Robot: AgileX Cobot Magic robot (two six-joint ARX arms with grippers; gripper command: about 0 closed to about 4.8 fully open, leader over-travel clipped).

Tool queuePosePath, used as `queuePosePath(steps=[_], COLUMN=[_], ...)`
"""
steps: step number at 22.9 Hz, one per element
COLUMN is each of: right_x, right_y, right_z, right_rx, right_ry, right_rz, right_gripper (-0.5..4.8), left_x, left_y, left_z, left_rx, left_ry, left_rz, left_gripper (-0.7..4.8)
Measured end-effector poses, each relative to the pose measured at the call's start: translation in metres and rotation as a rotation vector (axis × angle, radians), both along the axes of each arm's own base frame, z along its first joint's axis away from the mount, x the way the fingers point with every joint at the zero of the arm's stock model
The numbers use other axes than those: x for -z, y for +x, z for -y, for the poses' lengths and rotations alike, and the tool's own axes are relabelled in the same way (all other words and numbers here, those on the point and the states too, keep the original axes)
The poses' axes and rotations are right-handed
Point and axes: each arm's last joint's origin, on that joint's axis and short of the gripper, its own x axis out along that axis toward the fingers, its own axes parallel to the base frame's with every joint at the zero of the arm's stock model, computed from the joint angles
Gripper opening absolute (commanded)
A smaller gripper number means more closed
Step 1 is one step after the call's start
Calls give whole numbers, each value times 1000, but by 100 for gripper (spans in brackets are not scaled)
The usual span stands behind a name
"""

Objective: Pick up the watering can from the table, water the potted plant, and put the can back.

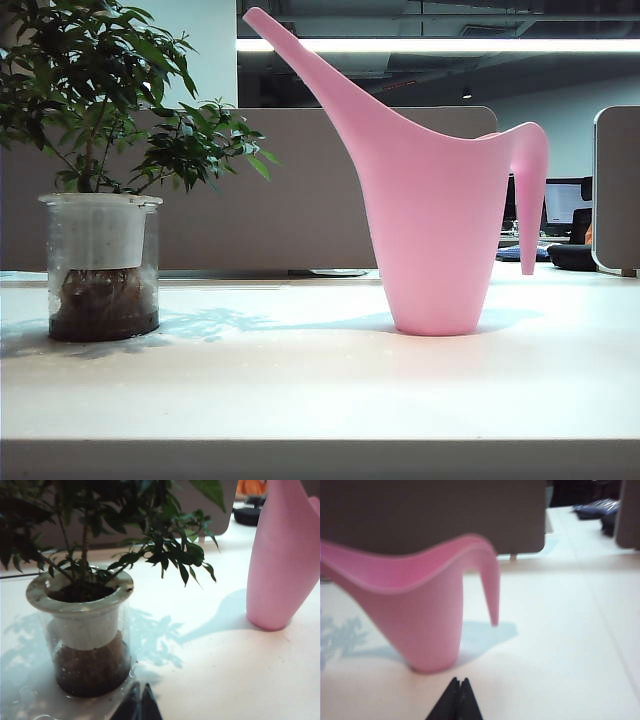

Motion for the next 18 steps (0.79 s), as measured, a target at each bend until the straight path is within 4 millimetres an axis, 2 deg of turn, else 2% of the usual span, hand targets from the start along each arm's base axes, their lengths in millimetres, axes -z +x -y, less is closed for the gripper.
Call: queuePosePath(steps=[2, 5, 8, 13, 16, 18], right_x=[33, 63, 84, 87, 86, 91], right_y=[11, 23, 30, 31, 31, 30], right_z=[-1, -3, -3, -1, -1, -1], right_rx=[-8, -8, 7, 89, 90, 88], right_ry=[-43, -53, -77, -183, -188, -126], right_rz=[-26, -45, -16, -30, -16, -75], right_gripper=[-1, -1, -1, 0, 0, -1], left_x=[10, 26, 37, 39, 36, 35], left_y=[-3, -3, -1, -1, -1, 0], left_z=[-1, -4, -4, -4, -7, -8], left_rx=[-5, -88, -107, -99, -146, -186], left_ry=[-3, -30, -8, 51, 44, 45], left_rz=[31, 19, -35, -30, 3, 10], left_gripper=[-5, -6, -6, -5, -4, -5])
